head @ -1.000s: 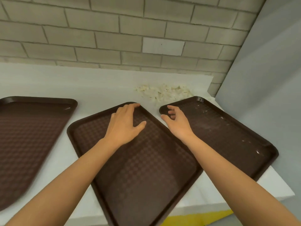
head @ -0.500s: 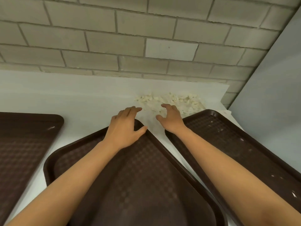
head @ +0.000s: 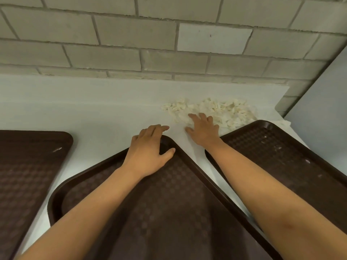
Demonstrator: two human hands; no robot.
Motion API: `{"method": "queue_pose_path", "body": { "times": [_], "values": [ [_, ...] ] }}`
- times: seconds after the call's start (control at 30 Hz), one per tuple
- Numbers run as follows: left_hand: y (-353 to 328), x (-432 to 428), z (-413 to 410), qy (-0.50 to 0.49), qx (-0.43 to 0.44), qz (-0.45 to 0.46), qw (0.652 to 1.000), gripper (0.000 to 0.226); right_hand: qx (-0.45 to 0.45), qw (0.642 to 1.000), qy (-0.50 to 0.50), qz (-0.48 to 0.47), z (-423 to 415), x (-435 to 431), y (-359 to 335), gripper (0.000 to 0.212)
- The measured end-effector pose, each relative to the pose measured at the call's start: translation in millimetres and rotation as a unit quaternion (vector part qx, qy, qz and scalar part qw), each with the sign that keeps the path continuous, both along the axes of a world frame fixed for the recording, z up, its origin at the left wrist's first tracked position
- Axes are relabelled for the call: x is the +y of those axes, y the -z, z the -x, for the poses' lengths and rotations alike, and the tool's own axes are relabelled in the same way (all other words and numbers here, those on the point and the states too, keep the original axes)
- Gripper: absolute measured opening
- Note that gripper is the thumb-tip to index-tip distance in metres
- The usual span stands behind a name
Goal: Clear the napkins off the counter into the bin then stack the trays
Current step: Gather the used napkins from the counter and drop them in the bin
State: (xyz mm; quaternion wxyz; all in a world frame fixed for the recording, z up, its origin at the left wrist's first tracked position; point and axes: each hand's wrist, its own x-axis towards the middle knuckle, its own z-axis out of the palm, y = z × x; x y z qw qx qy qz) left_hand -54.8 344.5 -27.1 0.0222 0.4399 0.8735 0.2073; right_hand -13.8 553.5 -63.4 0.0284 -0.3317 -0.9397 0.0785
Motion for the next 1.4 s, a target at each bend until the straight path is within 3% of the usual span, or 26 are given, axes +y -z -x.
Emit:
{"method": "queue_pose_path", "body": {
  "times": [0.2, 0.43, 0.8, 1.03, 1.23, 1.4],
  "values": [
    [7, 0, 1, 0.000, 0.002, 0.006, 1.000, 0.062, 0.022, 0.999, -0.013, -0.035, 9, -3, 7, 0.031],
    [8, 4, 0, 0.003, -0.006, 0.004, 1.000, 0.061, 0.056, 0.997, -0.058, 0.001, 8, -2, 7, 0.031],
    [7, 15, 4, 0.013, -0.010, -0.006, 1.000, 0.058, 0.270, 0.961, -0.061, -0.011, 2, -7, -18, 0.043],
    [6, 45, 16, 0.011, -0.027, -0.030, 0.999, 0.055, 0.372, 0.927, -0.043, 0.006, -8, 3, -43, 0.028],
    [15, 84, 37, -0.003, -0.025, -0.055, 0.998, 0.057, 0.389, 0.920, -0.034, 0.037, -23, 15, -50, 0.031],
    [22, 118, 65, -0.051, 0.010, -0.018, 0.998, 0.057, 0.394, 0.918, -0.032, 0.045, -30, 23, -50, 0.033]
  ]
}}
